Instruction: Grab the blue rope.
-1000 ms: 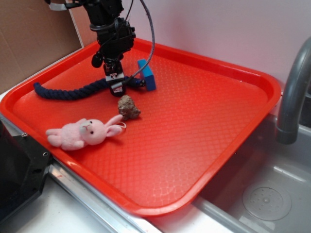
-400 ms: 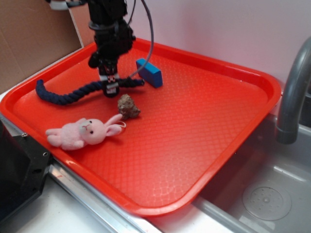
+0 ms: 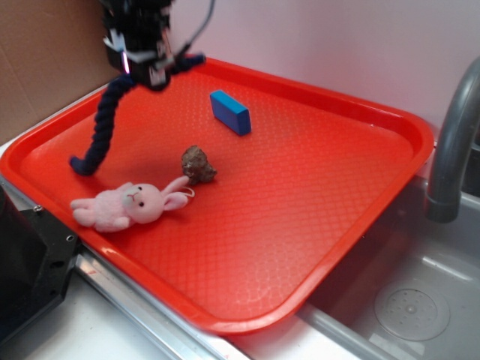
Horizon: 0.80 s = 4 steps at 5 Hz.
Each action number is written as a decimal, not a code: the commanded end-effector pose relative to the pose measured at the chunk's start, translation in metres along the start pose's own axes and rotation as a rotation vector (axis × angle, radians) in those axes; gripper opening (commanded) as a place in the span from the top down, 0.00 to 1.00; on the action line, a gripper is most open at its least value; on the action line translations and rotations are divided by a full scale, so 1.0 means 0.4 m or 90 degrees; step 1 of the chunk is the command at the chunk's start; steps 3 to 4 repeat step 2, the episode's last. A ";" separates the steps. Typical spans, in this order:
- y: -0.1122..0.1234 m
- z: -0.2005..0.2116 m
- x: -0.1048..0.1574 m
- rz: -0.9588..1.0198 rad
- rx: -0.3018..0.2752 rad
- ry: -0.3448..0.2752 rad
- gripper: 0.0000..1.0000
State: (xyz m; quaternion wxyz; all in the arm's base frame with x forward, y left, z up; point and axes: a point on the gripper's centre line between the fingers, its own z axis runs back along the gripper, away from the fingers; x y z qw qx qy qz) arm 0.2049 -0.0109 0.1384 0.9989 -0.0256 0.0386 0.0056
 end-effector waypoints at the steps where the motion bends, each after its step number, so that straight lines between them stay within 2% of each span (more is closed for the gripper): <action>1: -0.043 0.150 -0.039 0.067 -0.042 -0.081 1.00; 2: -0.028 0.134 -0.014 0.063 -0.015 -0.052 1.00; 4: -0.028 0.134 -0.014 0.063 -0.015 -0.052 1.00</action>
